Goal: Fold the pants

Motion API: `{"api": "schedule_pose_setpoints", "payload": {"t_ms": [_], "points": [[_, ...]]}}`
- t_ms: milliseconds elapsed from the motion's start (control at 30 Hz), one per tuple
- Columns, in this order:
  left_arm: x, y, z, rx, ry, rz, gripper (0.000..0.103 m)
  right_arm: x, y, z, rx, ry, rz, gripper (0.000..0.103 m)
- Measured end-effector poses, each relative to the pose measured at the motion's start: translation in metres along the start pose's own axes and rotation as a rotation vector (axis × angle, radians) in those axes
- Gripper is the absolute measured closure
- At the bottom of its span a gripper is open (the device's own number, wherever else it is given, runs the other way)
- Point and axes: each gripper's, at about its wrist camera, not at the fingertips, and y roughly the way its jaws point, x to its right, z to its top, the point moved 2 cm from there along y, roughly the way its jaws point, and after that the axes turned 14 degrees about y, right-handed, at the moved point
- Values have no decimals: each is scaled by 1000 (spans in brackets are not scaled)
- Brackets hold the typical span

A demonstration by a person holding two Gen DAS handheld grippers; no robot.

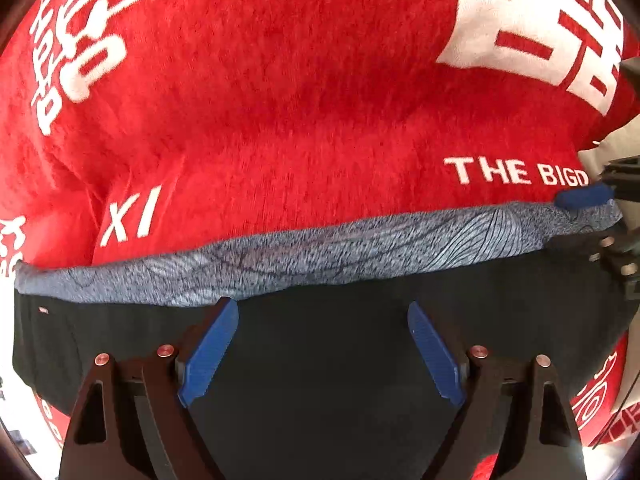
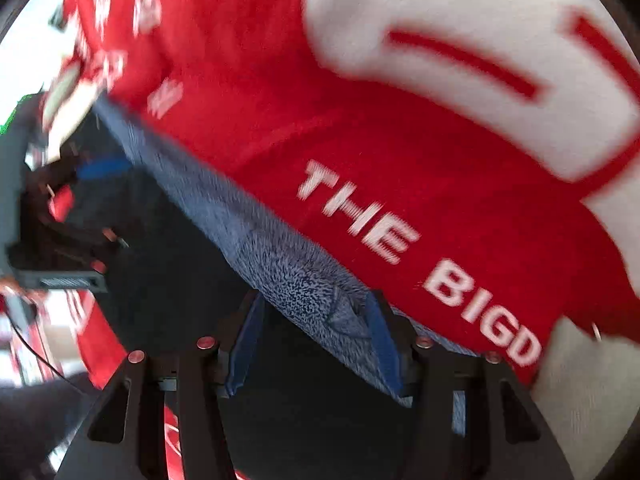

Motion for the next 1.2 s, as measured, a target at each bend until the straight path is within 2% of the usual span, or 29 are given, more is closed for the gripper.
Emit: {"api": "schedule_pose_setpoints", "payload": {"t_ms": [33,67,100,133,200,267,300,333,367,400,433,533,567,633,667,700,733,767,800,900,967,1033,1167,1200], "points": [[-1,2,-2,-5,-9,-4,15,-1,11,0,-44,-14,-10,86],[0,2,-5,-10,-20,-4,15,0,15,0,-65,-6,0,90],[0,0,-6,-8,-32,-5,15,-1,12,1,-52,3,1,99],[-1,-3,-6,2,-40,-5,15,-3,8,2,-31,2,-9,99],[-2,-8,-4,31,-42,1,15,-4,-3,5,23,19,-24,99],[1,-6,-1,35,-27,17,15,1,-2,10,23,63,-5,99],[3,-1,0,11,-18,32,15,6,3,12,0,96,4,97],[3,5,1,-16,-19,40,15,10,11,14,-33,136,-3,92],[0,7,2,-21,-26,36,15,13,14,14,-30,166,-13,84],[-1,4,4,-8,-37,27,15,17,8,11,0,209,-49,71],[-2,-1,6,17,-37,29,15,21,-1,10,40,243,-67,69],[-5,-1,12,31,-17,71,15,44,-35,-17,171,393,-47,69],[-7,5,14,18,-19,84,15,51,-40,-25,187,442,-56,69],[-16,19,17,9,-49,74,12,73,-38,-48,182,538,-97,69],[-20,25,18,5,-61,87,0,83,-32,-56,162,574,-136,69],[-24,28,18,5,-73,97,0,95,-24,-67,136,610,-183,75],[-29,28,19,14,-91,83,0,105,-21,-80,165,637,-163,79],[-34,27,19,15,-100,87,0,107,-25,-87,208,638,-146,81],[-41,27,19,15,-103,112,0,105,-27,-92,218,624,-170,82],[-73,22,16,-5,-143,206,0,82,-24,-98,218,561,-272,78],[-98,17,9,-15,-210,215,0,73,-23,-102,215,541,-305,75],[-117,9,2,-15,-247,239,0,71,-24,-109,219,561,-279,63],[-122,4,-5,-32,-213,269,0,72,-34,-120,249,612,-234,62],[-119,4,-5,-31,-204,265,0,72,-41,-120,275,631,-174,62]]}}
